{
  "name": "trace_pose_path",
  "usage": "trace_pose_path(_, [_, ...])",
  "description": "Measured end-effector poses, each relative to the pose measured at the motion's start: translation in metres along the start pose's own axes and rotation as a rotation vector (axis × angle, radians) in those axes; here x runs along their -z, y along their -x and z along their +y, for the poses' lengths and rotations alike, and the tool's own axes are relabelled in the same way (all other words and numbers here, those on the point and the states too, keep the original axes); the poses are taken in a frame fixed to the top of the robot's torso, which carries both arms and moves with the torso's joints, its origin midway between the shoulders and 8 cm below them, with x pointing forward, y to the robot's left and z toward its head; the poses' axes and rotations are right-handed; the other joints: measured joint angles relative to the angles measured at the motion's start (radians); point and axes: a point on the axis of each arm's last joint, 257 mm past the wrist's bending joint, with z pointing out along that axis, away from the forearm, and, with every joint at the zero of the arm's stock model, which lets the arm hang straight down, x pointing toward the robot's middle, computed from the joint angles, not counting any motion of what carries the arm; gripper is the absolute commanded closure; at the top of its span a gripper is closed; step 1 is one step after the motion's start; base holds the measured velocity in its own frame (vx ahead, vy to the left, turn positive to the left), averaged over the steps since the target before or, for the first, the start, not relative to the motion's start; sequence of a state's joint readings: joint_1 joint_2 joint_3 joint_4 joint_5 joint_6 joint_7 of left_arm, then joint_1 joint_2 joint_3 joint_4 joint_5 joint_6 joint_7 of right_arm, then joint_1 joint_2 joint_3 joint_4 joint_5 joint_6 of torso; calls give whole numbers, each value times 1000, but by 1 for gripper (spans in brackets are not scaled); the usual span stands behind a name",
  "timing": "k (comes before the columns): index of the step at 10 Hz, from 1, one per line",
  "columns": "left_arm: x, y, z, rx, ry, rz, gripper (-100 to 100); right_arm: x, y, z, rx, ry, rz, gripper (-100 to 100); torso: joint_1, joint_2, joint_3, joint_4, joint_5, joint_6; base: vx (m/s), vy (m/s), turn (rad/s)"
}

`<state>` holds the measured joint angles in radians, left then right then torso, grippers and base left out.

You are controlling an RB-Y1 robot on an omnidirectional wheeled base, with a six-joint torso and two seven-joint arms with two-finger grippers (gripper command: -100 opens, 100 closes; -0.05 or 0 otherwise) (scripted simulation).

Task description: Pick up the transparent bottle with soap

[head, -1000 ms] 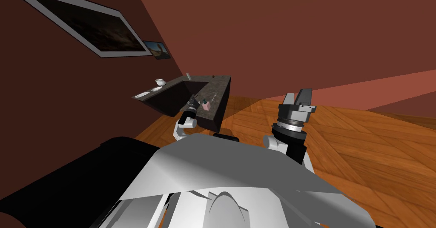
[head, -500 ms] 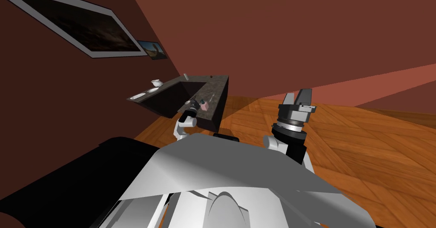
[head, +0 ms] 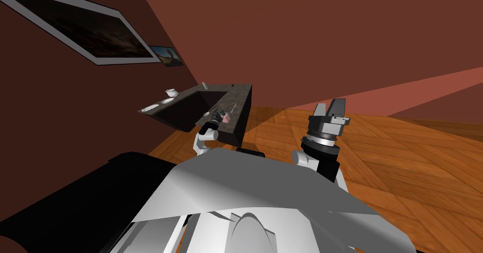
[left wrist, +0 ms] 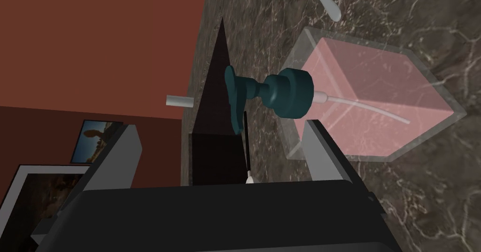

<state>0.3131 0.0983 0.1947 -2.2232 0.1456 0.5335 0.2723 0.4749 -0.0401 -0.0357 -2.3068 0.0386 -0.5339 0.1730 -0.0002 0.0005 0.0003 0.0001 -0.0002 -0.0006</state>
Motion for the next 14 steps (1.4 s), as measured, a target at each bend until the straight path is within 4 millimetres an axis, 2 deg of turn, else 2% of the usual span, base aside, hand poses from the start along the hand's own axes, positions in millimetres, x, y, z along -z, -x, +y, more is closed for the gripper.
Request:
trace_pose_path(1, [0,0,0,0,0,0,-100,0,0,0,0,0,0,0,0,0,0,0,0,0,0,0,0])
trace_pose_path(2, [0,0,0,0,0,0,100,0,0,0,0,0,0,0,0,0,0,0,0,0,0,0,0])
trace_pose_path(6, [0,0,0,0,0,0,100,0,0,0,0,0,0,0,1,0,0,0,0,0,0,0,0])
trace_pose_path(8, [0,0,0,0,0,0,-100,0,0,0,0,0,0,0,1,0,0,0,0,0,-30,-3,-27])
trace_pose_path(14, [-36,-35,14,49,73,63,-100,0,0,0,0,0,0,0,-2,8,4,2,0,0,-122,-20,-60])
